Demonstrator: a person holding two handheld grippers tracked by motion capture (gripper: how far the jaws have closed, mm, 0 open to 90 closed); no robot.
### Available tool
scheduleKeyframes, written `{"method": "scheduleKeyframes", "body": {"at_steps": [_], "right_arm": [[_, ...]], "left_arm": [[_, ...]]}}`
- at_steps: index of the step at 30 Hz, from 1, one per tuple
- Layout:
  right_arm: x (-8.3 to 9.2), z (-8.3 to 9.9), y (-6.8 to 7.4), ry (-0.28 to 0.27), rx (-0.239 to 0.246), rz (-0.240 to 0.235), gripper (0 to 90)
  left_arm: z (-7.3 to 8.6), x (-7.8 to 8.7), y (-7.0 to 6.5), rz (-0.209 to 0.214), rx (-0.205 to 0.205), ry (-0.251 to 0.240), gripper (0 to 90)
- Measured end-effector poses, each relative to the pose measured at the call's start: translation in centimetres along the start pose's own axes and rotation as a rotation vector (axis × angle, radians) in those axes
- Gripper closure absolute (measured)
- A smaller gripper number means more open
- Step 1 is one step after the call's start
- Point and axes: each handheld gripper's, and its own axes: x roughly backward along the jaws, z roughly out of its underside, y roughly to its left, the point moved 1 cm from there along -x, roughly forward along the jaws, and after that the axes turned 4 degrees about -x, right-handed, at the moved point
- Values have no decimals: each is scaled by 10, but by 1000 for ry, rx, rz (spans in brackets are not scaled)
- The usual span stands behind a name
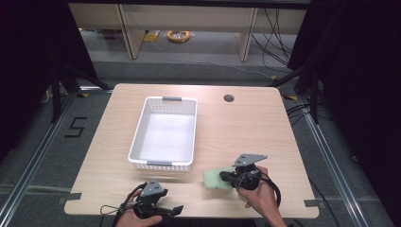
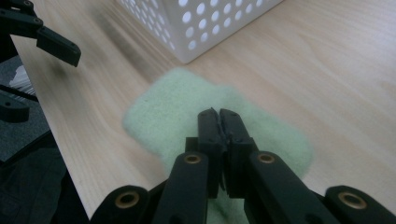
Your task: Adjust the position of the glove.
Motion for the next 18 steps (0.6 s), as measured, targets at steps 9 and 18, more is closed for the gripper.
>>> {"method": "scheduleKeyframes", "body": {"at_steps": [9, 18], "right_arm": [[-10, 13, 9, 19, -24, -2, 885], [-25, 20, 14, 36, -46, -16, 841]], "left_arm": [[0, -1, -1, 6, 12, -7, 159], [0, -1, -1, 8, -4, 10, 159]]}}
